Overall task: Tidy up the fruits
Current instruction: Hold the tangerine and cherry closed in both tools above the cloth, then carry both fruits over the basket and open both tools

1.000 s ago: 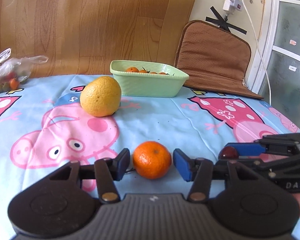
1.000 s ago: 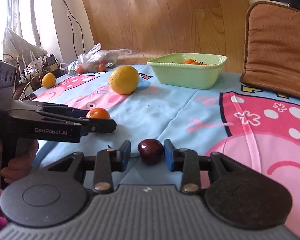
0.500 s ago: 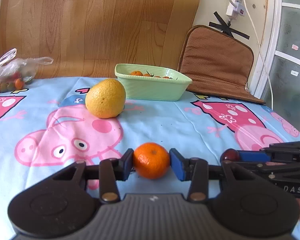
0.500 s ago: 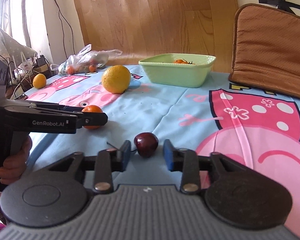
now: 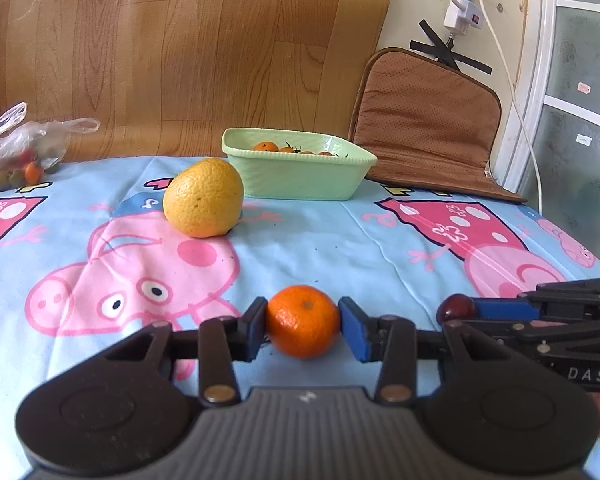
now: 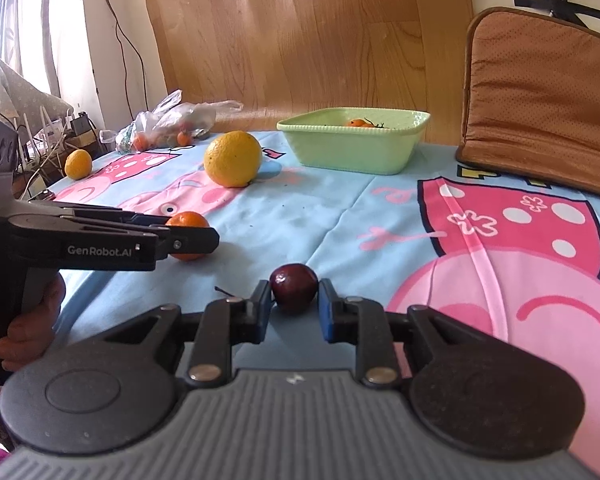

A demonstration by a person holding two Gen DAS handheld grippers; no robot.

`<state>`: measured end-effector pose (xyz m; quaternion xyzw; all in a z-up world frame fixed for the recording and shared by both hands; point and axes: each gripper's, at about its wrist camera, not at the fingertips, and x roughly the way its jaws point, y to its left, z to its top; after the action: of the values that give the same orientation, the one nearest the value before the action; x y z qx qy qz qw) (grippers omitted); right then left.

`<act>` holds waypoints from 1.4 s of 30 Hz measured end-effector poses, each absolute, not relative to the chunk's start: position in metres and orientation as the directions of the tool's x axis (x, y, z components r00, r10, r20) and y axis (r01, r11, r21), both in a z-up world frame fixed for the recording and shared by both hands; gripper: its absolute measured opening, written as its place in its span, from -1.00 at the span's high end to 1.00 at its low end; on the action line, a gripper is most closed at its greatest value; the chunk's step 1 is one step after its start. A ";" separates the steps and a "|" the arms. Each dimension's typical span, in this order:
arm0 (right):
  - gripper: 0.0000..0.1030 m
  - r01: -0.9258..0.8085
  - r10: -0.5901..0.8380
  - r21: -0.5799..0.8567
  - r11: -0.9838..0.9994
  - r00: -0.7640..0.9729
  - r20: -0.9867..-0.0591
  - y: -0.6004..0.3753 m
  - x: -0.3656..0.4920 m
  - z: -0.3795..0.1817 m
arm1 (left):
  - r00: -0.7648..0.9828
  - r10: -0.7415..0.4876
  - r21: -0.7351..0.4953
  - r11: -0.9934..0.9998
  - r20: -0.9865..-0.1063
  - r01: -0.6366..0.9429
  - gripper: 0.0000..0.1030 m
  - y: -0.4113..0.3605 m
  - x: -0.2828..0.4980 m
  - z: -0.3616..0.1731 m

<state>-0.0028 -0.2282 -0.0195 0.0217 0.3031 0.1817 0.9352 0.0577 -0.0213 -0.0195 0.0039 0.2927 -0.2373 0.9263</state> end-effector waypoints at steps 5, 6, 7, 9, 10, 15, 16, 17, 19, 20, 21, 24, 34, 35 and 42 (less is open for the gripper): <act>0.46 -0.327 0.355 0.154 0.932 0.747 -0.563 -0.228 -0.003 -0.020 | 0.717 -0.437 -0.130 0.888 -0.544 0.442 0.24 -0.021 0.058 -0.020; 0.46 -0.327 0.355 0.154 0.932 0.746 -0.563 -0.229 -0.003 -0.020 | 0.717 -0.437 -0.131 0.887 -0.544 0.442 0.24 -0.021 0.058 -0.020; 0.46 -0.327 0.355 0.154 0.932 0.747 -0.563 -0.228 -0.003 -0.020 | 0.716 -0.438 -0.132 0.887 -0.544 0.442 0.24 -0.021 0.058 -0.020; 0.46 -0.327 0.356 0.156 0.932 0.747 -0.562 -0.229 -0.003 -0.020 | 0.716 -0.437 -0.131 0.887 -0.544 0.442 0.24 -0.022 0.058 -0.020; 0.46 -0.327 0.358 0.160 0.931 0.746 -0.561 -0.229 -0.003 -0.019 | 0.716 -0.436 -0.130 0.888 -0.544 0.442 0.24 -0.022 0.058 -0.020; 0.46 -0.327 0.363 0.167 0.930 0.744 -0.561 -0.230 -0.003 -0.020 | 0.717 -0.435 -0.129 0.888 -0.544 0.442 0.24 -0.022 0.058 -0.020; 0.46 -0.327 0.364 0.170 0.930 0.744 -0.561 -0.230 -0.003 -0.020 | 0.717 -0.435 -0.128 0.888 -0.544 0.442 0.24 -0.022 0.058 -0.020; 0.46 -0.326 0.365 0.172 0.929 0.744 -0.560 -0.230 -0.003 -0.020 | 0.717 -0.435 -0.128 0.888 -0.544 0.442 0.24 -0.022 0.058 -0.020; 0.46 -0.326 0.368 0.177 0.929 0.743 -0.560 -0.231 -0.003 -0.020 | 0.717 -0.436 -0.129 0.888 -0.544 0.442 0.24 -0.022 0.058 -0.020; 0.46 -0.326 0.368 0.178 0.928 0.743 -0.559 -0.231 -0.003 -0.020 | 0.717 -0.436 -0.129 0.888 -0.544 0.442 0.24 -0.022 0.058 -0.020; 0.46 -0.326 0.368 0.178 0.928 0.743 -0.559 -0.231 -0.003 -0.020 | 0.717 -0.435 -0.129 0.888 -0.544 0.442 0.24 -0.022 0.058 -0.020; 0.46 -0.326 0.369 0.180 0.928 0.742 -0.559 -0.231 -0.003 -0.020 | 0.715 -0.436 -0.127 0.887 -0.547 0.444 0.24 -0.022 0.058 -0.020; 0.46 -0.323 0.370 0.185 0.928 0.745 -0.555 -0.233 -0.004 -0.019 | 0.714 -0.440 -0.129 0.885 -0.545 0.447 0.25 -0.022 0.058 -0.020; 0.46 -0.320 0.375 0.197 0.927 0.746 -0.550 -0.234 -0.004 -0.018 | 0.711 -0.445 -0.133 0.883 -0.544 0.451 0.25 -0.022 0.058 -0.020; 0.46 -0.284 0.356 0.216 0.934 0.793 -0.495 -0.251 0.020 0.003 | 0.699 -0.506 -0.209 0.858 -0.505 0.469 0.25 -0.024 0.093 0.016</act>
<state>0.0203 -0.2513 0.0028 0.0654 0.2737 0.1694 0.9445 0.0931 -0.0236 0.0165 -0.0319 0.2834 -0.2646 0.9212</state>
